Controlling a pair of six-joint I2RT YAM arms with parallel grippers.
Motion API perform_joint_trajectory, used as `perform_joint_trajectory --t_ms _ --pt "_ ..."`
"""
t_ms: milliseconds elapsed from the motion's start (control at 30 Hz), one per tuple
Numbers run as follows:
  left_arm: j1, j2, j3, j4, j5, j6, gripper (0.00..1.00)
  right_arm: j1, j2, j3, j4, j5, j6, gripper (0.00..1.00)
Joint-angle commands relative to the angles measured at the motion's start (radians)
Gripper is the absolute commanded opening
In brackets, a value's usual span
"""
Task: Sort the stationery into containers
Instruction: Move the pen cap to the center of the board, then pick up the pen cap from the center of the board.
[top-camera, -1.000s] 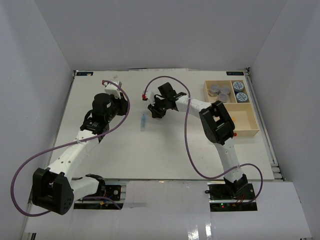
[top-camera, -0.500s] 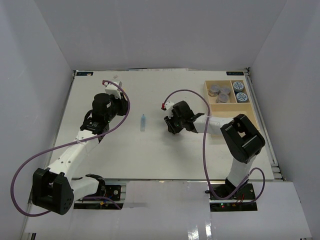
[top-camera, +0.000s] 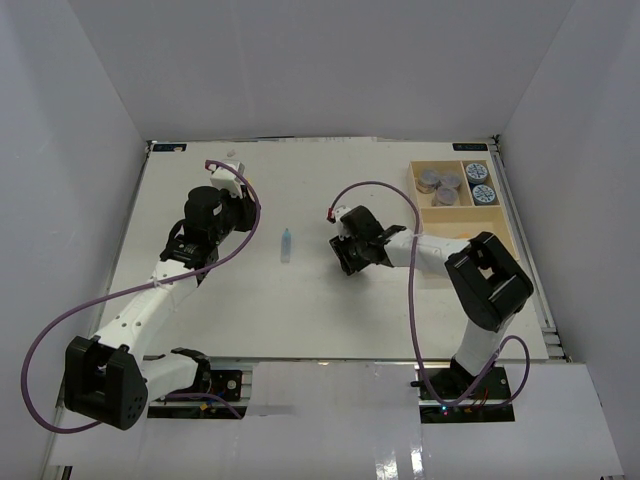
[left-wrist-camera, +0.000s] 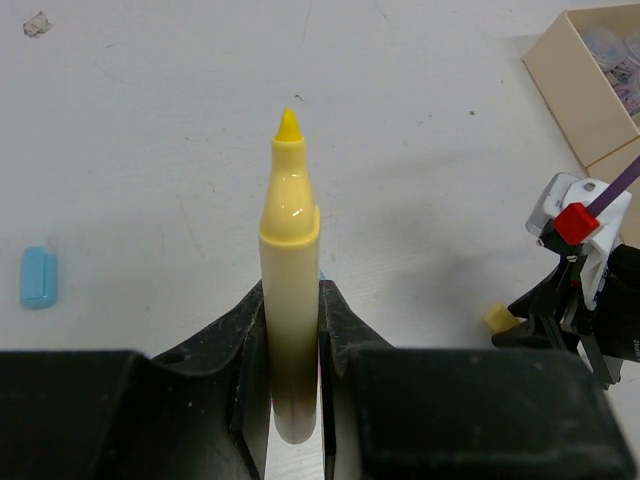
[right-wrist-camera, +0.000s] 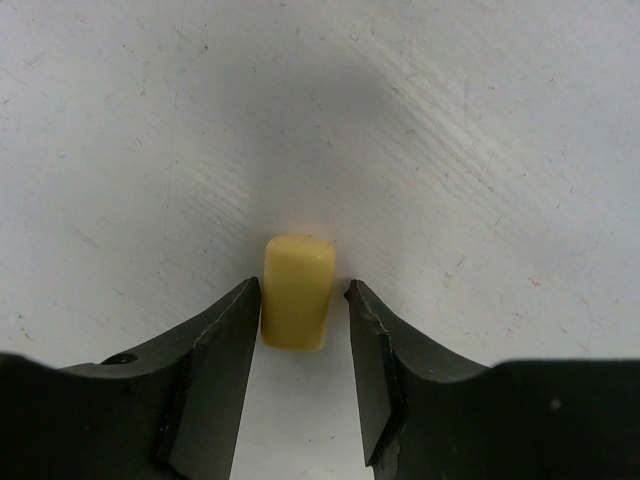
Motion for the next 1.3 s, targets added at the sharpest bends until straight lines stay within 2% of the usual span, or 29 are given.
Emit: perform_joint_trajectory --t_ms 0,100,833,1133,1233,1267 --pt "0.006 -0.022 0.041 0.000 0.014 0.001 0.12 0.001 0.059 0.020 -0.228 0.039 0.003 0.48" --pt "0.005 -0.021 0.041 0.000 0.019 0.001 0.12 0.001 0.082 0.051 -0.258 0.039 -0.015 0.52" --pt "0.005 -0.018 0.044 -0.007 0.022 0.004 0.12 0.010 0.220 0.261 -0.370 0.060 -0.040 0.51" --pt "0.006 -0.014 0.044 -0.008 0.023 0.004 0.12 0.028 0.258 0.308 -0.409 0.088 -0.040 0.46" --pt "0.006 -0.016 0.046 -0.008 0.023 0.004 0.12 0.031 0.260 0.313 -0.412 0.096 -0.038 0.40" --pt "0.006 -0.016 0.046 -0.008 0.023 0.006 0.12 0.033 0.257 0.310 -0.412 0.108 -0.038 0.32"
